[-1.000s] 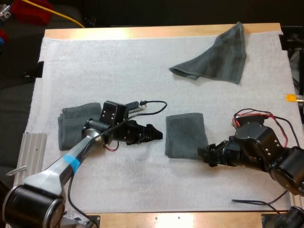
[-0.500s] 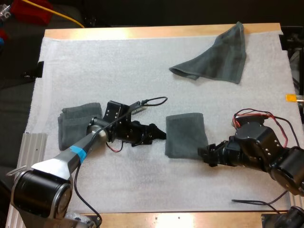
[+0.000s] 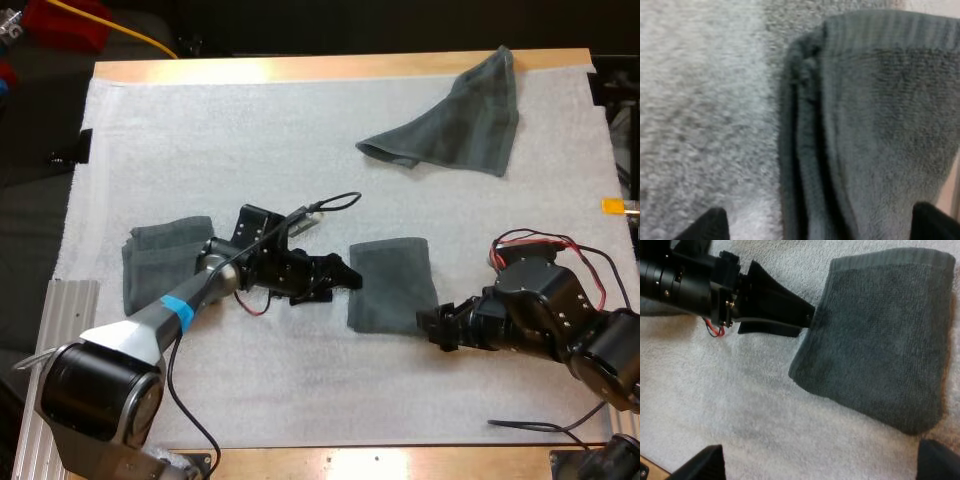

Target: Pick towel from pile, fold and stack

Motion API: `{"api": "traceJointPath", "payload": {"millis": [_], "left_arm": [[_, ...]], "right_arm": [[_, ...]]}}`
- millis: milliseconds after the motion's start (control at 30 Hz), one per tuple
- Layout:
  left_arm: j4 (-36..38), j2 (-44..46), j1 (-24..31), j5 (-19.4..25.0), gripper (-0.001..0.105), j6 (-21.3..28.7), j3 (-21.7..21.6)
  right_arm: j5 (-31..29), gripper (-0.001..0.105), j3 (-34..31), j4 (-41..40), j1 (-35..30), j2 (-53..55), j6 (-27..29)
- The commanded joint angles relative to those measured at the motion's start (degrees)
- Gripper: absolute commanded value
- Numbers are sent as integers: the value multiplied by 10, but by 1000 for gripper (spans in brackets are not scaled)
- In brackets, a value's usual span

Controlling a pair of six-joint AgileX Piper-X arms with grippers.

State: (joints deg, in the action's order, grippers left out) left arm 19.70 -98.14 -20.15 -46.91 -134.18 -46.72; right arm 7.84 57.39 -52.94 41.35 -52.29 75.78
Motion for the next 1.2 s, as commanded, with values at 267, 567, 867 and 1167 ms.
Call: {"api": "traceJointPath", "payload": {"millis": [267, 567, 867, 1167], "left_arm": [[71, -25, -35, 30, 71, -23, -49], [136, -72, -85, 28, 71, -20, -124], [133, -81, -100, 11, 68, -18, -139], [139, -81, -100, 15, 11, 14, -139]], "right_arm": [[-3, 74, 1, -18, 1, 3, 0], [-3, 74, 1, -18, 1, 3, -1], [-3, 74, 1, -18, 1, 3, -1], [-3, 74, 1, -18, 1, 3, -1]]}}
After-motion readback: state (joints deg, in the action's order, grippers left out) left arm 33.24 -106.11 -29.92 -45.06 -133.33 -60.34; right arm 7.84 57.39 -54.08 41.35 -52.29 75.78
